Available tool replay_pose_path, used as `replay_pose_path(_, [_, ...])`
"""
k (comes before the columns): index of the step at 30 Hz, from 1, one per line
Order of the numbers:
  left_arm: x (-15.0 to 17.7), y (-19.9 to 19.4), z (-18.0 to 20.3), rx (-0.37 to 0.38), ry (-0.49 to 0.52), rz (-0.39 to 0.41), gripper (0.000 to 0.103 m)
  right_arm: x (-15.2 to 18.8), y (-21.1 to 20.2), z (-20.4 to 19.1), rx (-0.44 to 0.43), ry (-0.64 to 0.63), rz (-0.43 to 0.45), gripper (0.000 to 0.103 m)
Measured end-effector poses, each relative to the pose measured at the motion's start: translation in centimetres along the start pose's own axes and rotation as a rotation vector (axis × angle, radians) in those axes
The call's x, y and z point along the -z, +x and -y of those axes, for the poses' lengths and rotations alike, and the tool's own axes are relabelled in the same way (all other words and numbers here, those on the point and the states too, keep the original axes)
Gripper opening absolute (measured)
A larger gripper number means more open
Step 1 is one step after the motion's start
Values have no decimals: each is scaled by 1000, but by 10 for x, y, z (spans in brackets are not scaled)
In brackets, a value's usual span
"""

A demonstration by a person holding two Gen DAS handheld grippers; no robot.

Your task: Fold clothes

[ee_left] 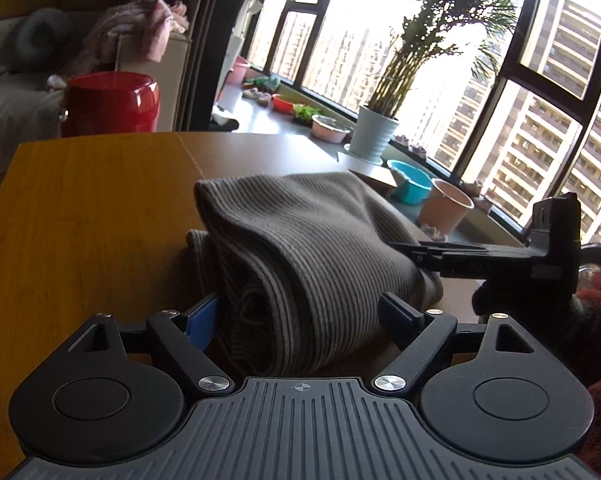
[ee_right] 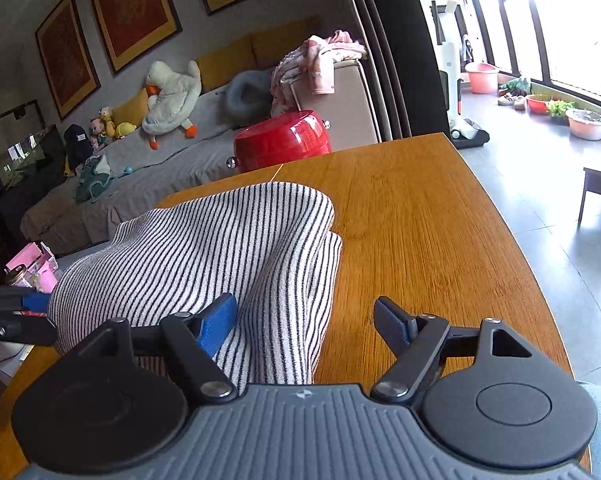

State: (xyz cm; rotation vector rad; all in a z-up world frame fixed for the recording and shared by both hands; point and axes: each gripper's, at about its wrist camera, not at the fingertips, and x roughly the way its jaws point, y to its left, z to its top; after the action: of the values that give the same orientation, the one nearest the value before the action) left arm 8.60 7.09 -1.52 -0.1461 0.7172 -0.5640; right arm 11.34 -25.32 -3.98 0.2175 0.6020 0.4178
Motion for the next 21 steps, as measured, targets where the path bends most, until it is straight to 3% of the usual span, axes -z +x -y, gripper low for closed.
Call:
replay_pose_path(1, [3,4,-3,5,-18,-15,69,0,0,0,-2,2,2,76])
replay_pose_path(4, [3,10,-9,58,-73,-19,57,-4,-4,-2,-13,3,24,76])
replay_pose_path(10, [-4,18,-13,146,-126,-9,50,-40,-28,-24,-117,-77,173,76])
replay_pose_path(14, [0,27,-22,180,-191,-26,49,-47,-2,-44,-165,-145,75,76])
replay_pose_path(17, [2,31,-31,188,-243,-35,48,-35,37,-49,-103,-178,-58,78])
replay_pose_path(21, [0,30,-29,169,-230,-32,48,-32,29,-52,-89,-195,-32,82])
